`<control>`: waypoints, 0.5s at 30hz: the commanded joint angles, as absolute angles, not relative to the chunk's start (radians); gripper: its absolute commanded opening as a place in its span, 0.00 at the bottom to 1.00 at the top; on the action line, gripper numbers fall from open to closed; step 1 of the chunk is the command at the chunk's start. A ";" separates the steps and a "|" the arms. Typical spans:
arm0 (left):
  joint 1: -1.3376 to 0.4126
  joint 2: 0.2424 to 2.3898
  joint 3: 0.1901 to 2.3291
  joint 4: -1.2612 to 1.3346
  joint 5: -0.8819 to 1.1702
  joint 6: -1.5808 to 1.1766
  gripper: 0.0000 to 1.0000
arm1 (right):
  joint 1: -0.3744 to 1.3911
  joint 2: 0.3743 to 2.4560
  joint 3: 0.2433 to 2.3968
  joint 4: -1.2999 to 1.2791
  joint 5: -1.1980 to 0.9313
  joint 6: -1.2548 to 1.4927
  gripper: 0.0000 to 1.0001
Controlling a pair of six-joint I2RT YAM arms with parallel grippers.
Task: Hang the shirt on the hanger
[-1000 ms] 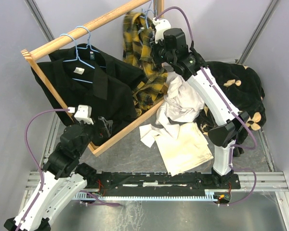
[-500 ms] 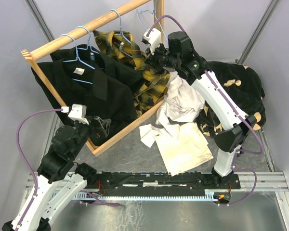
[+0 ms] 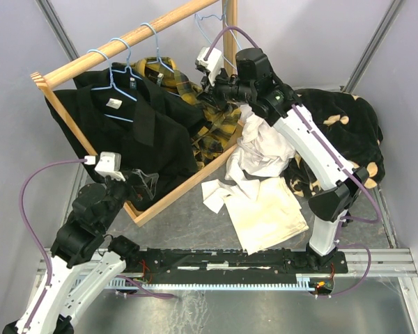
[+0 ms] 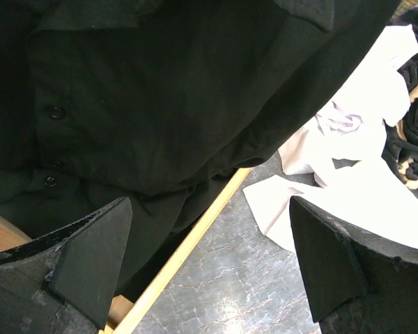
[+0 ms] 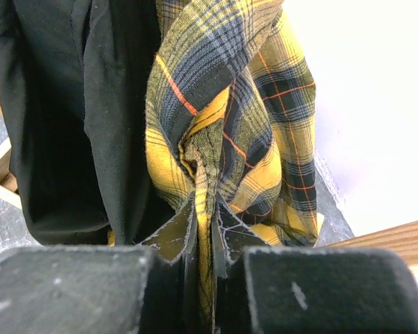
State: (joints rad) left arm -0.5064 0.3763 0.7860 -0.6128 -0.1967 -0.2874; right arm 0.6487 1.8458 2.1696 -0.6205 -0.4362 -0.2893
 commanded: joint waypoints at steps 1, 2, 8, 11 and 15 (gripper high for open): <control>-0.506 0.400 0.859 -0.645 -0.256 -0.351 0.99 | 0.672 1.844 2.236 -0.523 -0.407 -0.239 0.13; -0.507 0.407 0.862 -0.648 -0.255 -0.353 0.99 | 0.672 1.856 2.258 -0.532 -0.405 -0.232 0.17; -0.506 0.443 0.885 -0.676 -0.330 -0.349 0.99 | 0.666 1.765 2.153 -0.486 -0.275 -0.212 0.51; -0.507 0.455 0.894 -0.677 -0.315 -0.335 0.99 | 0.662 1.595 1.956 -0.389 -0.170 -0.201 0.65; -0.506 0.468 0.912 -0.685 -0.310 -0.304 0.99 | 0.660 1.465 1.851 -0.417 -0.097 -0.185 0.69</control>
